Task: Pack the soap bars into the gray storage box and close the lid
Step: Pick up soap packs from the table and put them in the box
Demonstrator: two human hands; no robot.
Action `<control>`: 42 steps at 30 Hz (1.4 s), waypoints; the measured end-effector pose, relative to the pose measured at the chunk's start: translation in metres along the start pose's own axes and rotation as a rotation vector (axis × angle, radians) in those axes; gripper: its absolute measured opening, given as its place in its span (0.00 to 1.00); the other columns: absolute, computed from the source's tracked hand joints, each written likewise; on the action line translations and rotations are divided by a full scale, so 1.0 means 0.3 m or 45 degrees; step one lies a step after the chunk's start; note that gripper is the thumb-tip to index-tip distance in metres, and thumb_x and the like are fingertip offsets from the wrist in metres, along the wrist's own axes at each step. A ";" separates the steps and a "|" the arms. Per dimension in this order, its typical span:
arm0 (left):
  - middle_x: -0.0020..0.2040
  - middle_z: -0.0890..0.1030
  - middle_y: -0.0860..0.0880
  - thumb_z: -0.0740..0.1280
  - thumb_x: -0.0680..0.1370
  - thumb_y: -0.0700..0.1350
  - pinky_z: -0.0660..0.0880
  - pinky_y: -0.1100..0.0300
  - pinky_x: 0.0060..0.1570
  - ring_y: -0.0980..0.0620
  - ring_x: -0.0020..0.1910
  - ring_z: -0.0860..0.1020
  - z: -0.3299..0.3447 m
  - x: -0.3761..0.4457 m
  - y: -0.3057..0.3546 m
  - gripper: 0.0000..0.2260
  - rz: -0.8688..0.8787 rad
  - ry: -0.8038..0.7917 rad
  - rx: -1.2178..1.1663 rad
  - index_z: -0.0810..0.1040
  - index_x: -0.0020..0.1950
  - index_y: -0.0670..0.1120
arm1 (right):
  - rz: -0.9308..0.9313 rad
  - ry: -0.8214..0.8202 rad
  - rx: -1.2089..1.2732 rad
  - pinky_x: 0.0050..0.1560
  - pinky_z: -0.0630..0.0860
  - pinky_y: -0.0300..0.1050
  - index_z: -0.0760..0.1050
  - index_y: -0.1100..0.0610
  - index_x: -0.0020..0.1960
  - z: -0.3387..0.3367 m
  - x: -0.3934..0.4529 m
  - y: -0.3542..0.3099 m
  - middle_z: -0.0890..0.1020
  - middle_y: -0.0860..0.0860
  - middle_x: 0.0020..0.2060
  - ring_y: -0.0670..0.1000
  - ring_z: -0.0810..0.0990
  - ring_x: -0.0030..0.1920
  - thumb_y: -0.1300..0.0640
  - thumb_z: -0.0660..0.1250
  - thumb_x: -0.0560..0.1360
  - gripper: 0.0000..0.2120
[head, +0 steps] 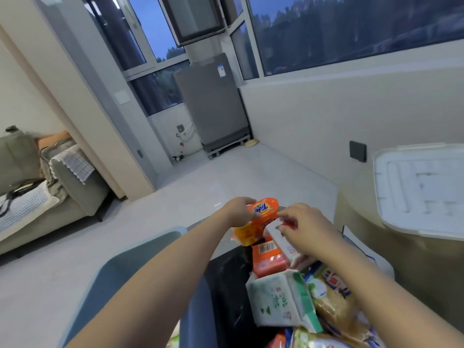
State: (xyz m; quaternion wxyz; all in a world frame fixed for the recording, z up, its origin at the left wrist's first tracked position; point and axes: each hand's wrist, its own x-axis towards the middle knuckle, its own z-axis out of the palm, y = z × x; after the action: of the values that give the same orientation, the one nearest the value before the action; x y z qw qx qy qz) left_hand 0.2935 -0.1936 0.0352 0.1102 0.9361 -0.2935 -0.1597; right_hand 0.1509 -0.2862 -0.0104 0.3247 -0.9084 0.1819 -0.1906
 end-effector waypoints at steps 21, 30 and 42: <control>0.59 0.80 0.48 0.73 0.70 0.53 0.75 0.55 0.48 0.50 0.51 0.79 -0.183 -0.101 -0.067 0.29 0.117 0.141 -0.285 0.69 0.70 0.58 | -0.017 0.155 -0.151 0.60 0.64 0.48 0.68 0.47 0.67 -0.016 -0.015 -0.073 0.81 0.48 0.56 0.52 0.75 0.58 0.43 0.60 0.75 0.22; 0.48 0.85 0.48 0.74 0.66 0.60 0.80 0.54 0.51 0.49 0.46 0.83 -0.304 -0.561 -0.114 0.22 -0.027 0.228 -0.553 0.81 0.54 0.49 | 0.000 -0.166 0.970 0.38 0.78 0.33 0.59 0.43 0.70 -0.063 -0.190 -0.355 0.81 0.42 0.47 0.40 0.82 0.43 0.41 0.62 0.72 0.29; 0.45 0.83 0.43 0.66 0.77 0.43 0.78 0.60 0.34 0.50 0.40 0.81 -0.311 -0.942 -0.369 0.12 -0.199 0.441 -1.161 0.79 0.57 0.38 | 0.102 -0.612 1.079 0.40 0.79 0.41 0.74 0.49 0.58 0.045 -0.304 -0.734 0.84 0.49 0.47 0.49 0.83 0.45 0.40 0.65 0.71 0.20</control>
State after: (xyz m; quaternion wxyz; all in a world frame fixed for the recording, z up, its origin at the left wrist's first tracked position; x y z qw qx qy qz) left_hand 0.1649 0.0712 0.1546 0.5434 0.8245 -0.1002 -0.1217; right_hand 0.1240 -0.0784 0.1043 0.7058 -0.7068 0.0431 -0.0200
